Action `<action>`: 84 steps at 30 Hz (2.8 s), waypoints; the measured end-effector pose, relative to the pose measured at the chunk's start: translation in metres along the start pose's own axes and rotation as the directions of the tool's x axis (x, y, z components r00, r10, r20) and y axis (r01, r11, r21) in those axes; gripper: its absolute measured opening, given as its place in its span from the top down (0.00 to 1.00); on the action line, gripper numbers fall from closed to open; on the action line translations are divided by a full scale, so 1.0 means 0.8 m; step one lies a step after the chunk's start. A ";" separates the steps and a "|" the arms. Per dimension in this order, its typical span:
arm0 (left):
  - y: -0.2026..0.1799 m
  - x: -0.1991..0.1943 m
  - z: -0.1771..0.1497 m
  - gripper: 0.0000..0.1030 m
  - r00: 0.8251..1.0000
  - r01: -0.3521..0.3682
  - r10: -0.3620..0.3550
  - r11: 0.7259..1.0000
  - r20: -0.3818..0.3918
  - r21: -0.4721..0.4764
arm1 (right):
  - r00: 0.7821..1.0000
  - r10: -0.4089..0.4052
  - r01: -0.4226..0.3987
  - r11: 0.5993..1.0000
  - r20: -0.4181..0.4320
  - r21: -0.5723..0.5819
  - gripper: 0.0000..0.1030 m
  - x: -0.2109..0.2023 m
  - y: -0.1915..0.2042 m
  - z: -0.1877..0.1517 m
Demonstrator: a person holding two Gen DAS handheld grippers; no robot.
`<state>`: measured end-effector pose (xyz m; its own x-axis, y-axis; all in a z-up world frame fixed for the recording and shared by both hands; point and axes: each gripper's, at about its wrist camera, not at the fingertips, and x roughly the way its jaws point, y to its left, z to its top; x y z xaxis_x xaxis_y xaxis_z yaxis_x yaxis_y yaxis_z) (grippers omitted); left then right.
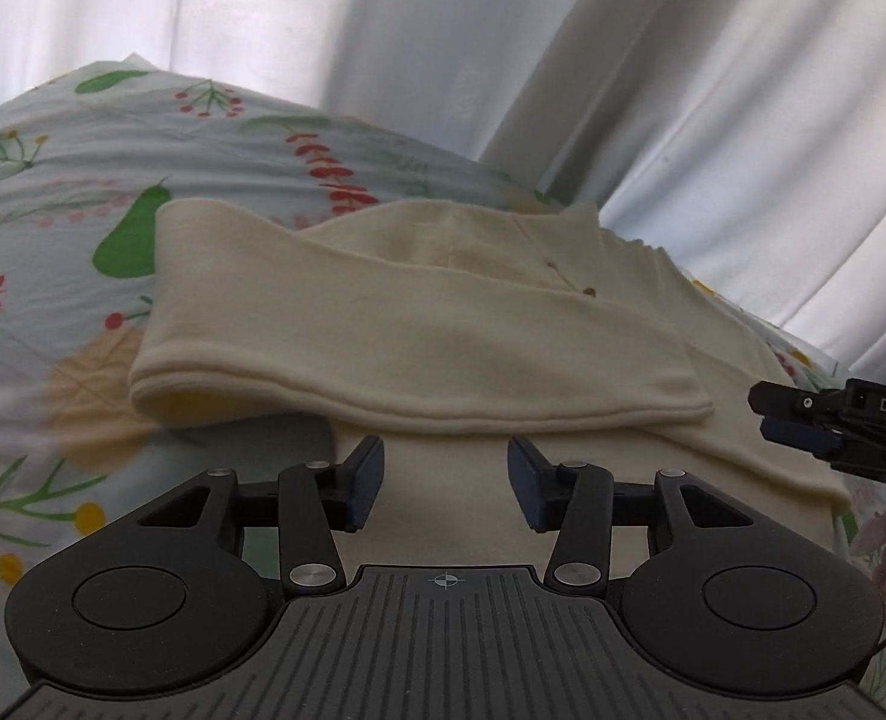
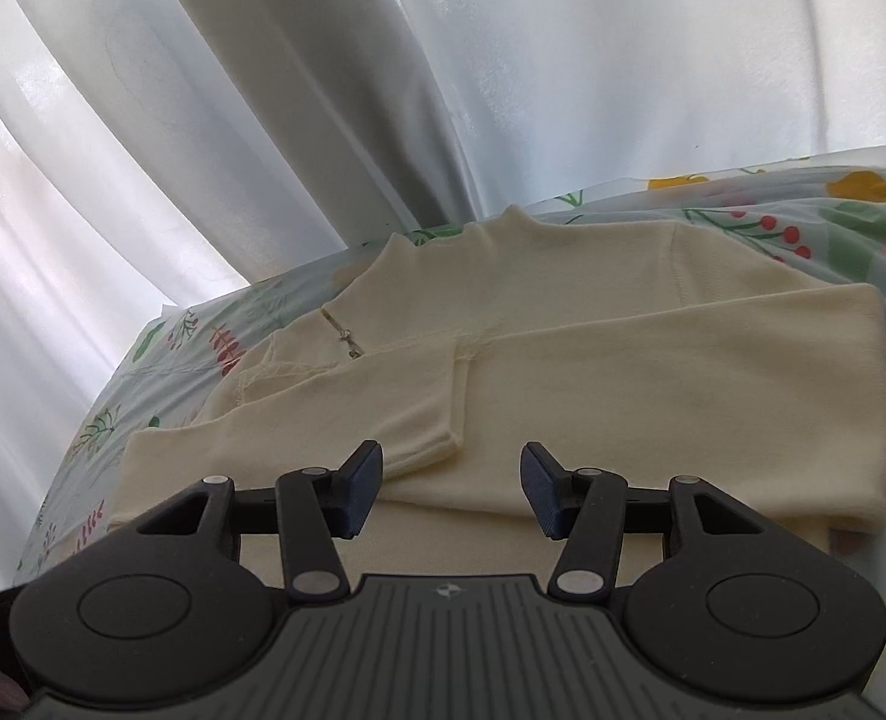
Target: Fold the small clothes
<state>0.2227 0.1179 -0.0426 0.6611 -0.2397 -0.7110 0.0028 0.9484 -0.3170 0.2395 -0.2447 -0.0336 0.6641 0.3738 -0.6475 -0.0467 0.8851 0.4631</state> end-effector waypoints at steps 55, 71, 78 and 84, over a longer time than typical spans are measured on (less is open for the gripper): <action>-0.027 0.025 0.026 0.60 0.986 0.130 -0.129 0.992 -0.110 0.001 | 0.935 -0.315 0.272 0.931 0.161 0.245 0.71 -0.094 -0.103 -0.024; -0.045 0.083 0.050 0.66 0.995 0.035 -0.034 0.999 -0.098 0.006 | 0.977 -0.193 0.142 0.902 0.086 0.408 0.95 -0.032 -0.110 -0.032; -0.046 0.072 0.039 0.66 0.996 0.044 -0.038 0.996 -0.075 0.082 | 0.970 -0.221 0.172 0.916 0.098 0.362 0.93 -0.033 -0.106 -0.029; -0.059 0.000 0.038 0.58 0.993 0.117 -0.117 0.967 -0.014 0.227 | 0.950 -0.275 0.234 0.940 0.147 0.249 0.79 -0.083 -0.088 -0.031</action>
<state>0.2454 0.0796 -0.0091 0.6460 -0.3515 -0.6776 0.2504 0.9361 -0.2469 0.1800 -0.3246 -0.0380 0.7537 0.0706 -0.6534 0.2969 0.8504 0.4344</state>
